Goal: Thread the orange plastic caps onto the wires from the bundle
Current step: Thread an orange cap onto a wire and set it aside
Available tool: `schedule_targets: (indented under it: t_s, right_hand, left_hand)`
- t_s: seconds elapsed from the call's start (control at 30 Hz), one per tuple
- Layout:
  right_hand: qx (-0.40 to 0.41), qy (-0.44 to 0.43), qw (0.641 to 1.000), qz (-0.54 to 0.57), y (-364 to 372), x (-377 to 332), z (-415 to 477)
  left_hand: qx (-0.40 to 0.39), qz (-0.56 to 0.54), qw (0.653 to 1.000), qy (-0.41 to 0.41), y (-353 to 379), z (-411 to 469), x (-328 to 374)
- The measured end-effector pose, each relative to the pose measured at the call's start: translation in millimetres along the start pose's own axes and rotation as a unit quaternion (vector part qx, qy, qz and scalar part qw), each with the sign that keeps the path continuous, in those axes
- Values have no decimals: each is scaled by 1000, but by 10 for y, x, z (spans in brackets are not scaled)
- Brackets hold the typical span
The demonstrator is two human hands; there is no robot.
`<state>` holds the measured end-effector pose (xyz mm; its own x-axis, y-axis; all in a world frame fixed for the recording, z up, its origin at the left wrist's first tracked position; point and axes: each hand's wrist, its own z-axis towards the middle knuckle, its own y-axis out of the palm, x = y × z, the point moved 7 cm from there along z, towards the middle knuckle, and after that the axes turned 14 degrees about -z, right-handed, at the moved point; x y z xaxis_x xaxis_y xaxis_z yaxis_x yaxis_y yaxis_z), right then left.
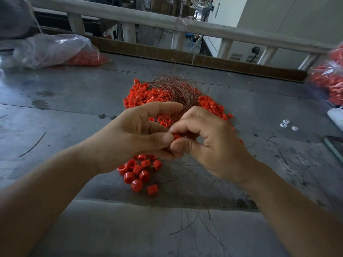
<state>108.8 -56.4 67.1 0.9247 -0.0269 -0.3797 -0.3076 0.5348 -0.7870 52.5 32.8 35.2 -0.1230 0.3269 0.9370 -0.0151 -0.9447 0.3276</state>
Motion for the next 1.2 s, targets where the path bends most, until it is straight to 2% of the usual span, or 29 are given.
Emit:
schedule_targets:
  t_s: [0.17, 0.43, 0.8, 1.0, 1.2]
  right_hand:
    - [20, 8, 997, -68, 0, -3, -5]
    - [62, -15, 993, -95, -63, -146, -42]
    - [93, -20, 993, -66, -100, -123, -31]
    - [16, 17, 1000, 16, -46, -30, -5]
    - [11, 22, 1000, 8, -65, 10, 19]
  left_hand:
    - [25, 140, 987, 73, 67, -5, 25]
    - [3, 150, 982, 119, 177, -63, 69]
    - [32, 83, 992, 94, 88, -19, 127]
    - [18, 31, 994, 108, 31, -24, 208]
    - [34, 28, 991, 123, -15, -22, 239]
